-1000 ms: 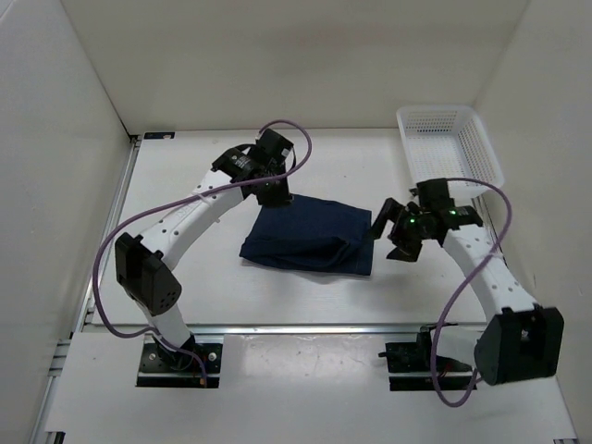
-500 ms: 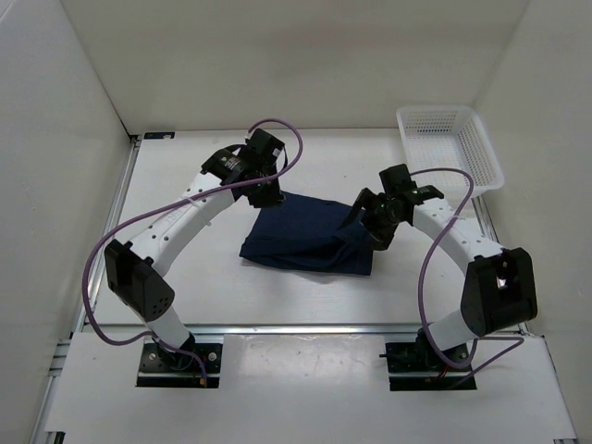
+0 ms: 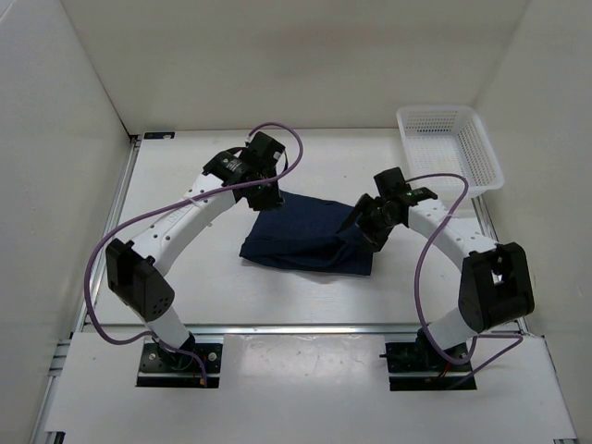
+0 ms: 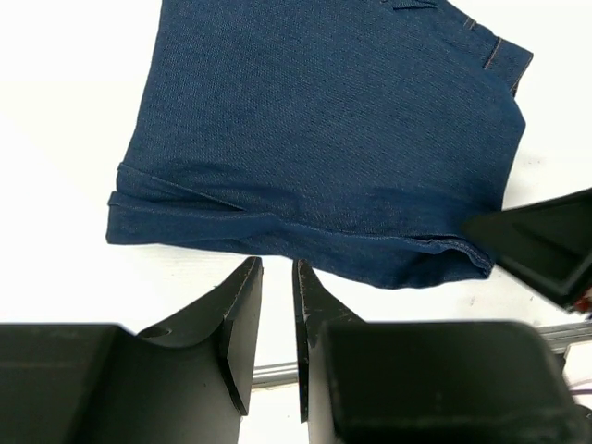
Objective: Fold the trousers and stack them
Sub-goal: Fold the trousers
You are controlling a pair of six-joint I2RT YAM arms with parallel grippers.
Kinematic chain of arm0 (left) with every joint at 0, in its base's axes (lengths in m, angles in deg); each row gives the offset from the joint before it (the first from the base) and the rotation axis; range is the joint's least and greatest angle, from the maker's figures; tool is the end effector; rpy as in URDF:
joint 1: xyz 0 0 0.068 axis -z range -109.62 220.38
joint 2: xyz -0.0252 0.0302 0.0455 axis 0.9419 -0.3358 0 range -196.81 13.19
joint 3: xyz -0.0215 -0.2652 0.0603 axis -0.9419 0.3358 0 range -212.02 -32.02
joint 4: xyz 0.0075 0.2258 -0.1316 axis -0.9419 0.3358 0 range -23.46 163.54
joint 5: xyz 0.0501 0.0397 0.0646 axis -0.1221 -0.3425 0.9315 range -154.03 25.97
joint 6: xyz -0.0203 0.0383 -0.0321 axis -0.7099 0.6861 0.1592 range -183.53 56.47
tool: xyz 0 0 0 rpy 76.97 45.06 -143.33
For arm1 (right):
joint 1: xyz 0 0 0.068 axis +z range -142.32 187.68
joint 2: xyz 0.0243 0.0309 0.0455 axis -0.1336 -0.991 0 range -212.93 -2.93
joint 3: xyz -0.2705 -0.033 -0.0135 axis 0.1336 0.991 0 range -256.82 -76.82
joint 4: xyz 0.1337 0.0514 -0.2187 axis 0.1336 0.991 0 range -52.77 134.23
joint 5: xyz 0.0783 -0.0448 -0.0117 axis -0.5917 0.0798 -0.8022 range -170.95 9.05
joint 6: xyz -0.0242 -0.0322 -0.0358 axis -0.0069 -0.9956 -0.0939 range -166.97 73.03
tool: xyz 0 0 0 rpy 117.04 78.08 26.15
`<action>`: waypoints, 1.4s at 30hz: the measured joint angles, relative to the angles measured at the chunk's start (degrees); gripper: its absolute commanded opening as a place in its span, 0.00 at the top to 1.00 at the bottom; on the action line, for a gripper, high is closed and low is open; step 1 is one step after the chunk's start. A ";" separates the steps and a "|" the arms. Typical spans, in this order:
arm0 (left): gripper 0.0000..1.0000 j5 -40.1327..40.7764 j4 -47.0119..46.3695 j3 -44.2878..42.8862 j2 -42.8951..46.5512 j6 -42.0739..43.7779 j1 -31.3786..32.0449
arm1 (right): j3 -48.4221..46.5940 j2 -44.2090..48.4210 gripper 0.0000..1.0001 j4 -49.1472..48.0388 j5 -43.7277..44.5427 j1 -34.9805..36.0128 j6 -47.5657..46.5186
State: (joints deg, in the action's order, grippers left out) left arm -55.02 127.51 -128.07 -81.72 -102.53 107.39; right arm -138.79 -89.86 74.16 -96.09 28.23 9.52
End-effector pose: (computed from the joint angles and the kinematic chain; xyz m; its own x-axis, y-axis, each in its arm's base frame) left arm 0.2758 -0.2010 0.3470 -0.8711 -0.1217 -0.4758 -0.0213 0.9773 -0.2109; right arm 0.2818 0.1154 0.2326 -0.8346 0.5466 -0.0681 0.4378 0.7333 0.5202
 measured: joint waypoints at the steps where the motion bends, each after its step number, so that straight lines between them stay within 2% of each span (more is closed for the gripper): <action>1: 0.68 0.02 -0.02 0.00 0.00 -0.02 0.00 | 0.57 -0.07 0.28 -0.04 0.07 0.55 0.17; 2: 0.68 0.02 0.00 0.00 0.00 0.00 0.00 | 1.20 -0.07 0.36 -0.02 0.07 1.14 0.31; 4: 0.68 0.04 -0.02 0.00 0.00 -0.02 0.00 | 2.67 -0.04 0.45 -0.04 0.33 2.40 0.59; 5: 0.68 0.04 -0.02 0.00 0.00 0.00 0.00 | 3.15 -0.04 0.58 0.11 0.44 2.80 0.61; 7: 0.68 0.20 -0.02 0.00 0.00 0.00 0.00 | 3.78 -0.04 0.75 0.39 1.09 3.61 0.70; 8: 0.68 0.28 -0.04 0.00 0.00 -0.02 0.00 | 3.76 -0.04 0.91 0.42 1.40 3.76 0.74; 10: 0.68 0.61 -0.04 0.00 -0.02 0.02 -0.09 | 3.08 -0.04 1.00 0.79 2.64 3.91 0.20; 13: 0.68 1.18 0.13 0.00 -0.02 0.09 -0.42 | -2.69 -0.81 1.00 4.24 5.09 4.28 -2.62; 18: 0.68 2.56 1.66 -1.07 -0.02 0.68 -3.21 | -24.79 -5.81 1.00 7.28 10.32 8.07 -11.43; 21: 0.68 3.30 1.92 -1.86 0.02 1.05 -5.84 | -31.80 -5.46 1.00 6.91 13.35 11.91 -16.33; 24: 0.68 3.65 1.99 -1.95 0.04 1.14 -7.93 | -29.62 -2.54 1.00 6.23 15.69 14.56 -19.15; 27: 0.68 3.37 1.84 -1.86 0.04 1.29 -8.31 | -19.10 1.84 1.00 4.87 18.62 13.88 -20.39; 28: 0.68 3.02 1.66 -1.66 0.07 1.31 -8.28 | -14.27 3.26 0.75 4.87 19.23 12.85 -20.41; 31: 0.68 1.84 0.94 0.11 0.13 1.51 -8.22 | -0.26 6.16 0.25 4.81 21.27 7.69 -19.08; 33: 0.68 0.63 0.31 1.68 0.11 1.81 -7.85 | 7.52 8.61 0.25 6.67 22.53 3.50 -18.34; 35: 0.73 -0.74 -0.22 2.84 -0.20 2.45 -7.50 | 10.49 11.47 0.40 9.09 23.41 1.25 -17.77; 36: 0.83 -1.40 -0.31 2.91 -0.74 2.62 -7.21 | 10.36 12.96 0.55 9.86 23.65 1.09 -17.51; 37: 0.88 -2.40 -0.81 2.86 -1.68 3.10 -6.78 | 9.53 14.27 0.66 9.79 23.82 1.42 -17.16; 38: 0.90 -3.23 -1.31 2.73 -2.89 3.45 -6.34 | 8.04 15.15 0.86 9.73 23.89 2.03 -16.85; 41: 0.90 -5.42 -3.26 2.47 -8.48 4.57 -4.66 | 1.14 14.34 0.99 9.38 24.17 4.50 -16.26; 42: 0.90 -5.86 -4.02 2.80 -10.58 4.74 -4.22 | -1.18 13.42 0.99 9.07 24.15 5.46 -16.26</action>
State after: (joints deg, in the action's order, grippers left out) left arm -60.88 123.49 -125.27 -92.30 -97.79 103.17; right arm -139.97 -76.44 83.23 -71.93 33.70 -6.74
